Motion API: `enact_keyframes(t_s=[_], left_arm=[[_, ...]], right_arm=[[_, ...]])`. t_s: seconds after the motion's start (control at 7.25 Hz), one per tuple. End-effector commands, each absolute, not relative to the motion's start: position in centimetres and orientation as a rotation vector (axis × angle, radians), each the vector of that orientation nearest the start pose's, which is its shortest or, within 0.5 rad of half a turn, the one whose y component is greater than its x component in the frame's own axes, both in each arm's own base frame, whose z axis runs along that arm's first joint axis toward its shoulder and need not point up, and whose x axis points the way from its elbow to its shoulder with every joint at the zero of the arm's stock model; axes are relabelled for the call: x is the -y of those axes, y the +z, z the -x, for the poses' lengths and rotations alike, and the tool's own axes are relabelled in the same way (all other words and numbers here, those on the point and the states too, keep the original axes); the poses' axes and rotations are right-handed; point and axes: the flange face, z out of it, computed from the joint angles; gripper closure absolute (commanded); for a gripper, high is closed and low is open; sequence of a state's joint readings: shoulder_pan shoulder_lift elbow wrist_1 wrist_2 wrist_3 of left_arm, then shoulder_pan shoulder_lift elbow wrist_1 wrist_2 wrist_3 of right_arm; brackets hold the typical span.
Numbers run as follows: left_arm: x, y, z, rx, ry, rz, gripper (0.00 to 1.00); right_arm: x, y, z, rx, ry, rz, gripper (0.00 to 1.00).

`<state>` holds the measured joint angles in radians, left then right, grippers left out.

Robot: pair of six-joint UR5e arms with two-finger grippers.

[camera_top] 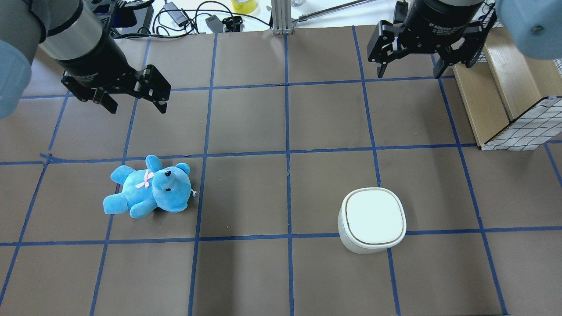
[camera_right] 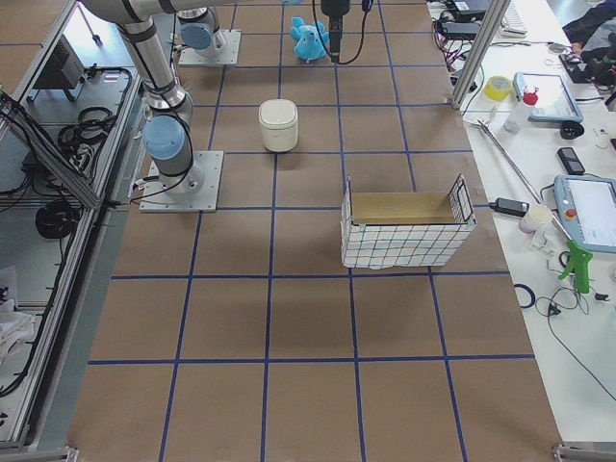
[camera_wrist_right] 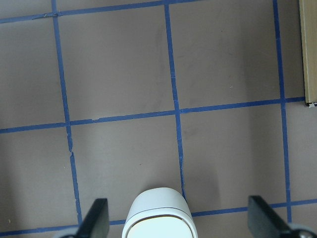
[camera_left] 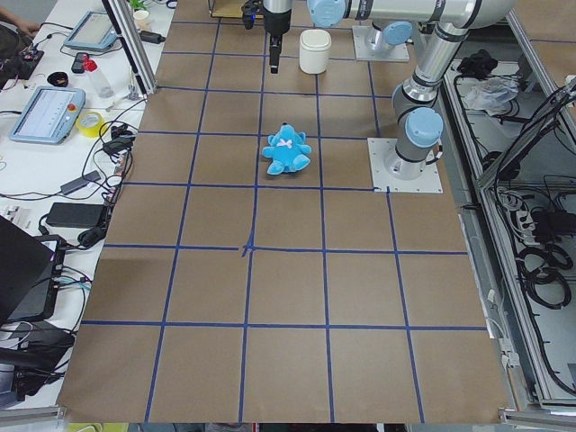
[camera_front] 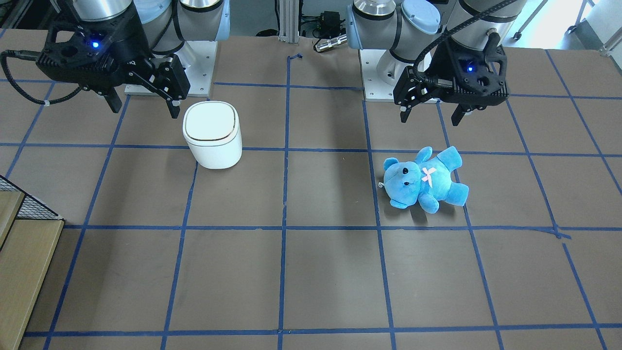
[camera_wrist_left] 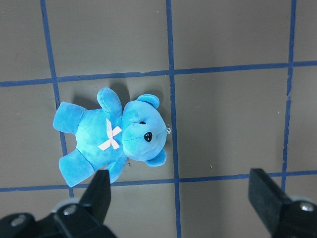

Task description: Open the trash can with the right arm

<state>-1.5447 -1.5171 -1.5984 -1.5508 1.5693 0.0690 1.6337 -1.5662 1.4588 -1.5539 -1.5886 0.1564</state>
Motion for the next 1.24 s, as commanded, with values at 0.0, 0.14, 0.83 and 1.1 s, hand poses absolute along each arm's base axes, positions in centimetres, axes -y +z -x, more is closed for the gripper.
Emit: enact_keyframes(t_s=[0.0,0.14,0.83,1.1], left_arm=[[47.7,50.2,12.1,-3.139,-0.072,-0.067,0.00],[47.7,50.2,12.1,-3.139,-0.072,-0.067,0.00],[47.7,50.2,12.1,-3.139,-0.072,-0.067,0.00],[47.7,50.2,12.1,-3.139,-0.072,-0.067,0.00]], right_arm=[[49.2,53.8,-16.2,-3.145,-0.140,-0.151,0.00],[49.2,53.8,-16.2,-3.145,-0.140,-0.151,0.00],[48.9,51.9,-16.3,-3.149,-0.080,-0.122,0.00],[48.2,47.5,-16.1,-3.161,0.054,-0.118,0.22]])
